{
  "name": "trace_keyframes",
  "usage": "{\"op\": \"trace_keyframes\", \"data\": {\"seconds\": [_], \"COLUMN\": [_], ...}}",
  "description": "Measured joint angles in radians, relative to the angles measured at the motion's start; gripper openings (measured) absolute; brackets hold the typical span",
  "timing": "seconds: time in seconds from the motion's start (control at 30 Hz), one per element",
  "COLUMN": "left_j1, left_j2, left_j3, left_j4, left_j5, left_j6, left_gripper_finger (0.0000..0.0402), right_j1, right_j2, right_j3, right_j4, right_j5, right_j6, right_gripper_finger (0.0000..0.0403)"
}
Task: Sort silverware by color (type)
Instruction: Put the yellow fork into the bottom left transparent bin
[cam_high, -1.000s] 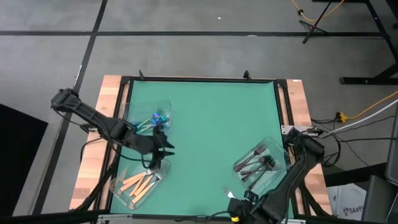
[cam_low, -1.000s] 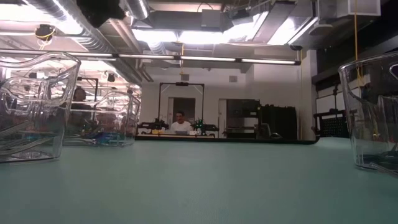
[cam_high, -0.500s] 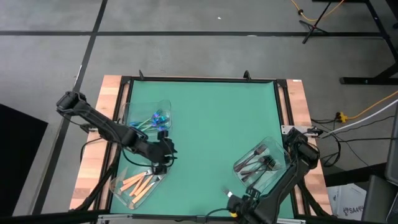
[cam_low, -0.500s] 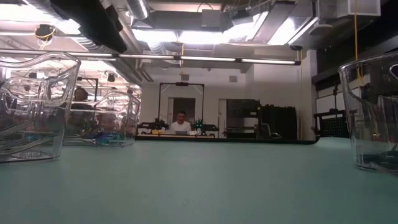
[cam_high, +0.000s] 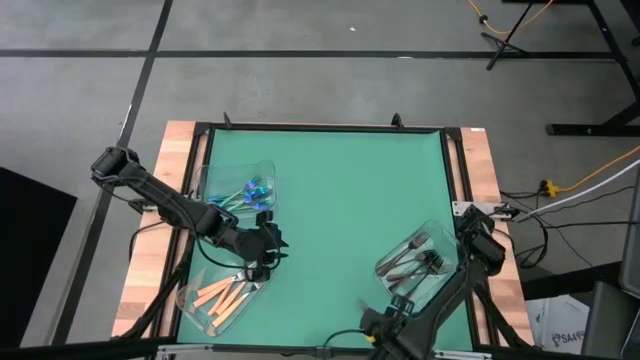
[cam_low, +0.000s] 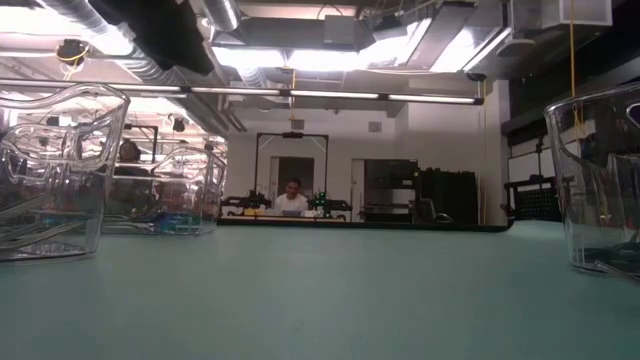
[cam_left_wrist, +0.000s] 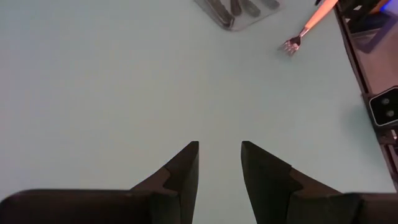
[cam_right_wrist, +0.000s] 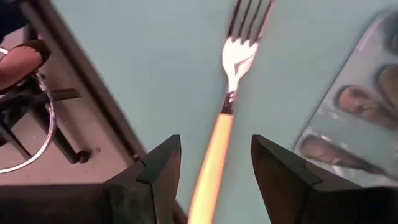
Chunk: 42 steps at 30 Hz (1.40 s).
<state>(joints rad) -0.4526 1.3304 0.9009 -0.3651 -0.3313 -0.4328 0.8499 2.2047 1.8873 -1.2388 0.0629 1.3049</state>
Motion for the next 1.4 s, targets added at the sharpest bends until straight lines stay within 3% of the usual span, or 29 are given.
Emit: {"op": "trace_keyframes", "data": {"seconds": [0.7, 1.1, 1.4], "left_j1": [0.000, 0.000, 0.001], "left_j2": [0.000, 0.000, 0.000], "left_j3": [0.000, 0.000, 0.000], "left_j4": [0.011, 0.012, 0.015], "left_j5": [0.000, 0.000, 0.000], "left_j6": [0.000, 0.000, 0.000], "left_gripper_finger": [0.0114, 0.0114, 0.0114], "right_j1": [-0.094, -0.090, -0.090], "right_j2": [-0.001, -0.001, -0.001], "right_j3": [-0.115, -0.085, -0.070], "right_j4": [0.059, 0.065, 0.055], "right_j5": [-0.075, -0.067, -0.056], "right_j6": [-0.135, -0.197, -0.348], "right_gripper_finger": [0.0186, 0.0186, 0.0186]}}
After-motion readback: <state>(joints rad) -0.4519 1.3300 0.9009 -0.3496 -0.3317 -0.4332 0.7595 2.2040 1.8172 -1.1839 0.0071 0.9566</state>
